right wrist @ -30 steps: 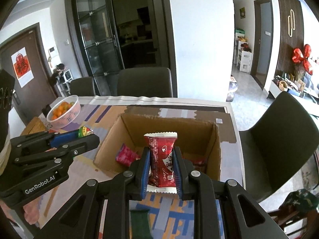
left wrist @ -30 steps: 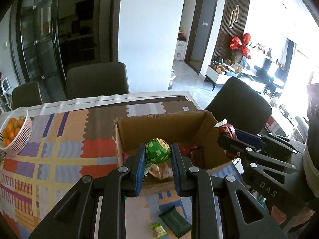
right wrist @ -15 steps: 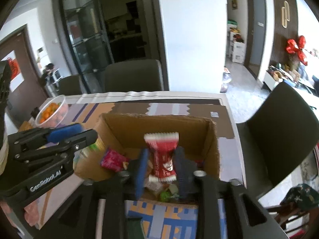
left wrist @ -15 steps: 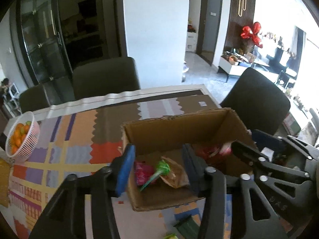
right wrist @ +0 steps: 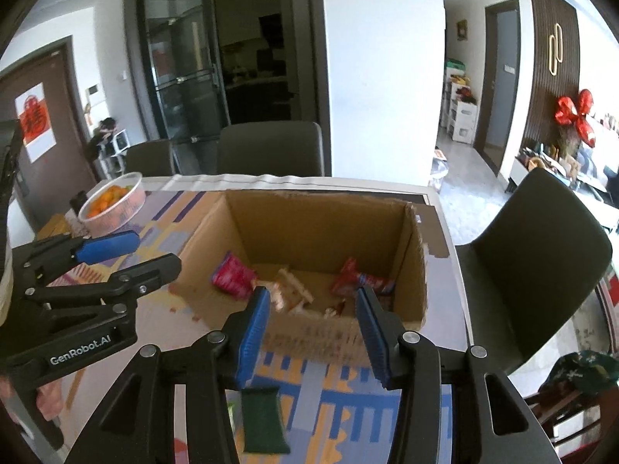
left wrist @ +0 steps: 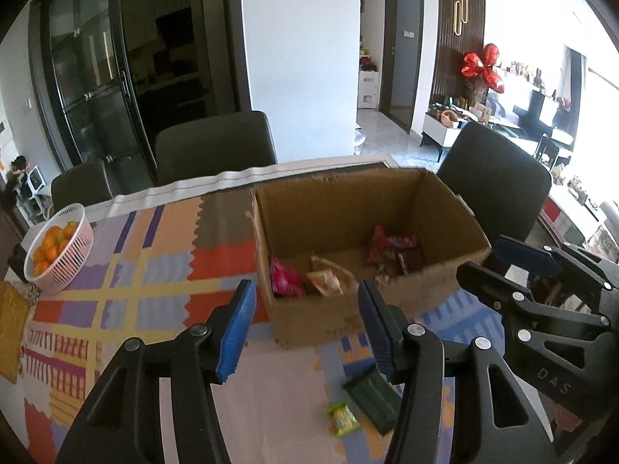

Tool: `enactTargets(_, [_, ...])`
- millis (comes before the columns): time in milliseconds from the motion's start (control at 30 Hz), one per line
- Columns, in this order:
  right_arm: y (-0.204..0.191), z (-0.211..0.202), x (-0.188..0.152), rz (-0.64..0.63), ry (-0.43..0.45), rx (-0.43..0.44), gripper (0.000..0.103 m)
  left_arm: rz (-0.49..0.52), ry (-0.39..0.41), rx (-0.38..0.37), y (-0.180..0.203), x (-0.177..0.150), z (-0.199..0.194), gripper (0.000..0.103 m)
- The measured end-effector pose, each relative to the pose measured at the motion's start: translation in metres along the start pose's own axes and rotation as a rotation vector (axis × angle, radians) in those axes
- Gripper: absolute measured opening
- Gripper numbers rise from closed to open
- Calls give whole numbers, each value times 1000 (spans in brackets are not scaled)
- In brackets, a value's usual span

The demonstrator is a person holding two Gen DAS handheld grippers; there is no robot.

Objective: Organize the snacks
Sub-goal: 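Move left gripper to the yellow-green candy while right approaches the dark green pack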

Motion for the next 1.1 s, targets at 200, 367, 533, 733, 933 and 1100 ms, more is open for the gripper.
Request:
enactTargets(200, [-15,-15,-26,-28,9,-10,47,6,-24,7,0,-38,-7,54])
enactTargets(367, [-26,-17,-50,-34,-10,-10,47,-6,-61,12,-5,-63,-2,54])
enactTargets(533, [-30,-11,-74,-2,-52,1,47,-15,-111,-7,-6,-91,10,54])
enactTargets(733, [-34,-1,-102,41,-107,22,47,-22,-163,-28,-6,-122,28,54])
enactTargets(933, [-39,10,-121,41,-144,8,47,-42,-202,-38,-8,-139,48,53])
enactTargets(1100, [-41,21,-132,42,-182,1,47,-66,-231,-57,-8,-147,64,50])
Point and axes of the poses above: each gripper's, at about its wrist camera, not at the fingertips, and z roughly the way its jaws point, y to its right, x to its top, the point moved 4 cm from there along z, roughly the way its jaws point, and after that the axes turned 10 degrees about -z, right-handed, at the moved point
